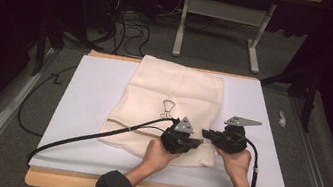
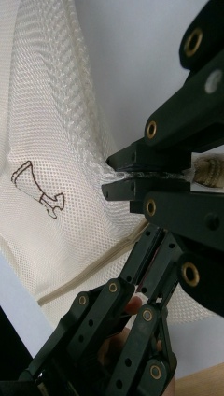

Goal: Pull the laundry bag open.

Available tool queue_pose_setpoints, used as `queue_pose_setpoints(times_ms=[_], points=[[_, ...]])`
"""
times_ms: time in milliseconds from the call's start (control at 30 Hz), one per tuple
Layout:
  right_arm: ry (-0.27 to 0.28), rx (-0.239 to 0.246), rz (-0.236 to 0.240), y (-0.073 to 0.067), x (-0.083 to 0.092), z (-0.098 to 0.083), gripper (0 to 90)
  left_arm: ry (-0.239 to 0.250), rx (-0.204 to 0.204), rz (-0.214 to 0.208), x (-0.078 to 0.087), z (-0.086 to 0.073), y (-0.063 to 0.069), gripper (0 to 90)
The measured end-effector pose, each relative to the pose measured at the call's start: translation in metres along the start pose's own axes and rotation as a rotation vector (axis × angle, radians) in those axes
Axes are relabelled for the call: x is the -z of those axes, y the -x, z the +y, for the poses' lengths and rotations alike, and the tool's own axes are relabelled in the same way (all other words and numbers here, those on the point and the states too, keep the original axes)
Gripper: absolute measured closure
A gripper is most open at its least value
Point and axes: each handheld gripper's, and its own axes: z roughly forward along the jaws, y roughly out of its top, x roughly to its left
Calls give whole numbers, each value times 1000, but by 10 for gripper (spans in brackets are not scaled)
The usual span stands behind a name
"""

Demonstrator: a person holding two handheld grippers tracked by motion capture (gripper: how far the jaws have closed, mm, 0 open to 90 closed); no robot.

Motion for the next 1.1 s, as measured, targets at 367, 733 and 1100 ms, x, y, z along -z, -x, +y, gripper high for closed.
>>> queue_pose_setpoints(times_ms=[367, 733, 1100], points=[[-3, -1, -3, 2, 3, -2, 882, -14, 5, 14, 4, -1, -2, 869], [-2, -5, -1, 3, 4, -2, 881, -18, -7, 26, 12, -3, -4, 869], [-10, -6, -6, 4, 4, -3, 881, -23, 5, 30, 18, -8, -9, 869]])
